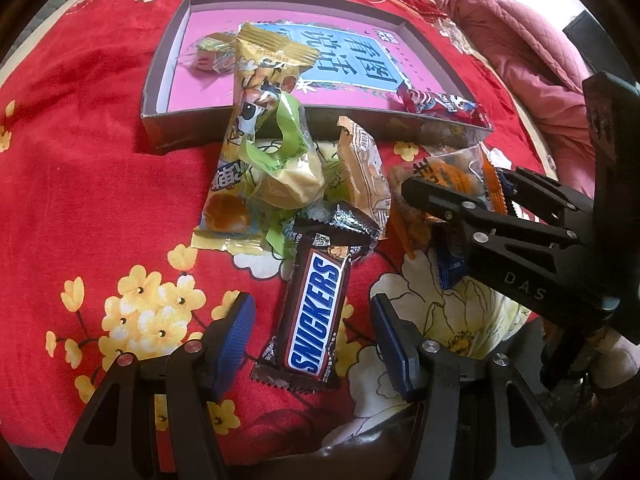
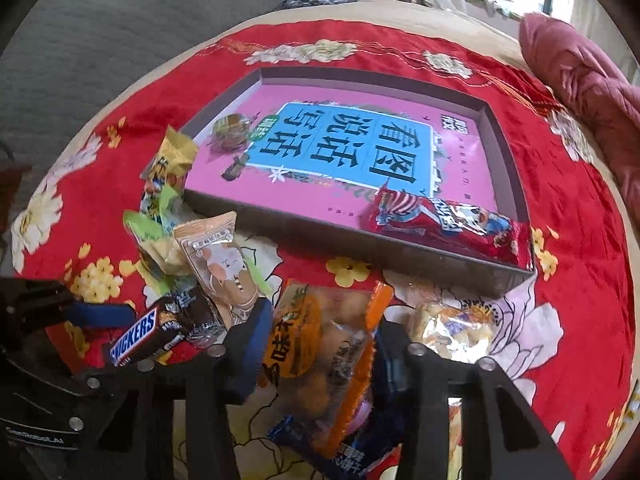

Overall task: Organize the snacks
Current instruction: 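Grasp the Snickers bar with the left tool while the right grasps the orange bag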

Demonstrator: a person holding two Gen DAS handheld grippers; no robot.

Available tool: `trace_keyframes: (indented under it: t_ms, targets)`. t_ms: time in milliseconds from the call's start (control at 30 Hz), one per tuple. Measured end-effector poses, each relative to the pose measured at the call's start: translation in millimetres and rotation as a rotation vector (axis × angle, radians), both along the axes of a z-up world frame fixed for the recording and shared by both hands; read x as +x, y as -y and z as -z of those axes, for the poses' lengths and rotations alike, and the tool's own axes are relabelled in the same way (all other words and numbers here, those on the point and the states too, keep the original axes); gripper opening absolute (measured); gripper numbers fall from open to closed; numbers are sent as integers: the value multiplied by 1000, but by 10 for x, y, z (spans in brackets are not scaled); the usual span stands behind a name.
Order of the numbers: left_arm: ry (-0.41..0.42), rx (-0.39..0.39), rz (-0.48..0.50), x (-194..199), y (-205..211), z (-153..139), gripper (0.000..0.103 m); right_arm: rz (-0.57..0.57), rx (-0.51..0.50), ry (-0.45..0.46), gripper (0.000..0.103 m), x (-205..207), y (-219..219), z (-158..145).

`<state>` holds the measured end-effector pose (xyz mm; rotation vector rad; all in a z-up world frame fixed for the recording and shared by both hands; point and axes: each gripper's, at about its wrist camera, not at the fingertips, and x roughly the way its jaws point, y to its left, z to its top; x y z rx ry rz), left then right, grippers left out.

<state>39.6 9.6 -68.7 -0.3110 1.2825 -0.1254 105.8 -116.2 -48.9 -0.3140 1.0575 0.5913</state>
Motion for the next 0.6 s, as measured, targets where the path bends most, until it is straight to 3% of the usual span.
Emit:
trace_keyframes:
  t_ms: [167, 300, 400, 600]
  targets:
    - [14, 6, -5, 22, 39, 6, 61, -13, 42, 1, 32, -20, 12, -25]
    - [27, -14, -8, 33, 56, 14, 61, -1, 86, 13, 31, -50, 56, -78]
    - [32, -13, 9, 46, 104, 19, 47, 23, 111, 10, 31, -54, 117, -97]
    - [39, -20, 15, 64, 103, 39, 32, 77, 173, 7, 31, -54, 254, -163]
